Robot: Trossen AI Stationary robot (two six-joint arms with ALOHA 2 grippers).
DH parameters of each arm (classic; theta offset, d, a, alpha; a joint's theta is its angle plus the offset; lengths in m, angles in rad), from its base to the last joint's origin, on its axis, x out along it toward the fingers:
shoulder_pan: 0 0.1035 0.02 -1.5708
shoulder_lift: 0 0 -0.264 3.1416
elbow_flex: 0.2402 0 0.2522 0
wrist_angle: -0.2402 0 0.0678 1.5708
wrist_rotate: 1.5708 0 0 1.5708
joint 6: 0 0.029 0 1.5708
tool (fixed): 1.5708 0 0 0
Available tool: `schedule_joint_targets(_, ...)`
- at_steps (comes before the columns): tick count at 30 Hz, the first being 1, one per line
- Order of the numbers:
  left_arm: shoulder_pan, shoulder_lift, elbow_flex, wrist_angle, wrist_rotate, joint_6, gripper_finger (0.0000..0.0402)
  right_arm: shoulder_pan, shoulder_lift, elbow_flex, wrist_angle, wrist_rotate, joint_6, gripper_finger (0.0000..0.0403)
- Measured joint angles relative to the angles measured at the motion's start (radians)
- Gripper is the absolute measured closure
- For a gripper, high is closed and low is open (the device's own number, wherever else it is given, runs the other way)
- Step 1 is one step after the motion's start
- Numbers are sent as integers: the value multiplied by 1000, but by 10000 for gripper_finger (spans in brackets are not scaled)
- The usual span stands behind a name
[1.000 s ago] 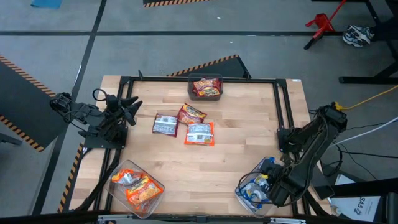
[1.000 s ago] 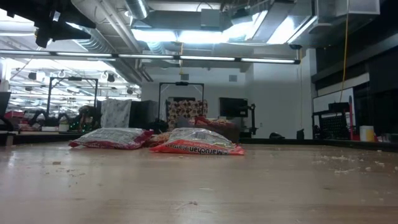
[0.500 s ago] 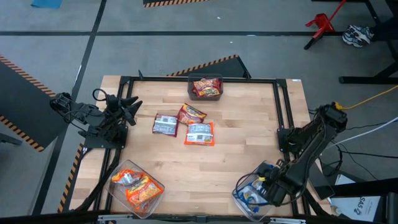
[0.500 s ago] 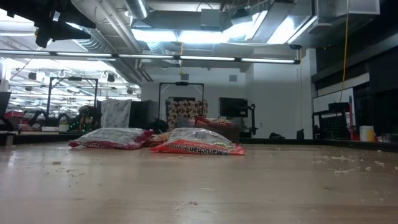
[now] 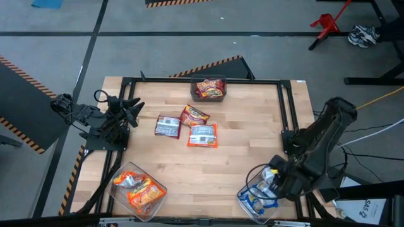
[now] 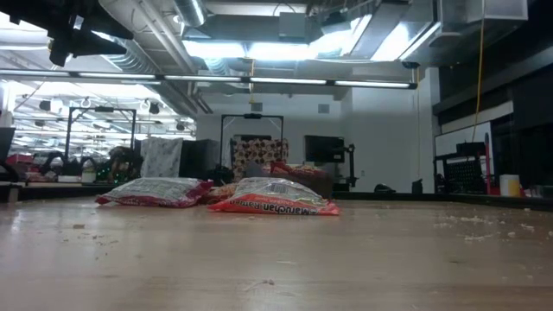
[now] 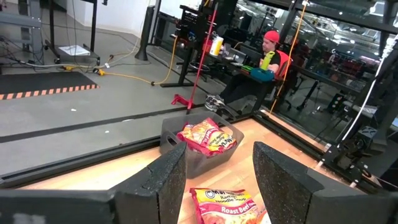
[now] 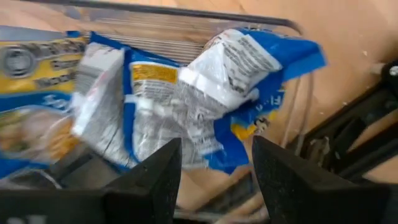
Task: Sort Maruchan noodles
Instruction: Put the orange noodle pack into the left transparent bin
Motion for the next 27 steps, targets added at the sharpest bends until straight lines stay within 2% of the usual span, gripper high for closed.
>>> schedule_joint_targets(3, 0, 0, 0, 0, 0, 0, 225, -2, -29, 52, -44, 46, 2, 219)
schedule_joint_targets(6, 0, 0, 0, 0, 1, 0, 225, -29, -46, 111, -71, 154, 3, 219)
schedule_joint_targets(10, 0, 0, 0, 0, 24, -1, 225, -109, -53, 188, -67, 453, -32, 219)
schedule_joint_targets(12, 0, 0, 0, 0, 43, -1, 225, -175, -43, 206, -13, 614, -137, 219)
schedule_joint_targets(14, 0, 0, 0, 0, 65, -1, 225, -260, -28, 210, 78, 697, -291, 219)
schedule_joint_targets(17, 0, 0, 0, 0, 88, -2, 225, -408, 10, 210, 207, 660, -548, 219)
schedule_joint_targets(21, 0, 0, 0, 1, 113, -2, 225, -597, 87, 210, 341, 473, -827, 205)
schedule_joint_targets(24, 0, 0, 0, 1, 128, -2, 225, -719, 154, 209, 398, 299, -945, 171)
schedule_joint_targets(27, 0, 0, 0, -2, 136, -1, 225, -819, 224, 209, 431, 163, -982, 129)
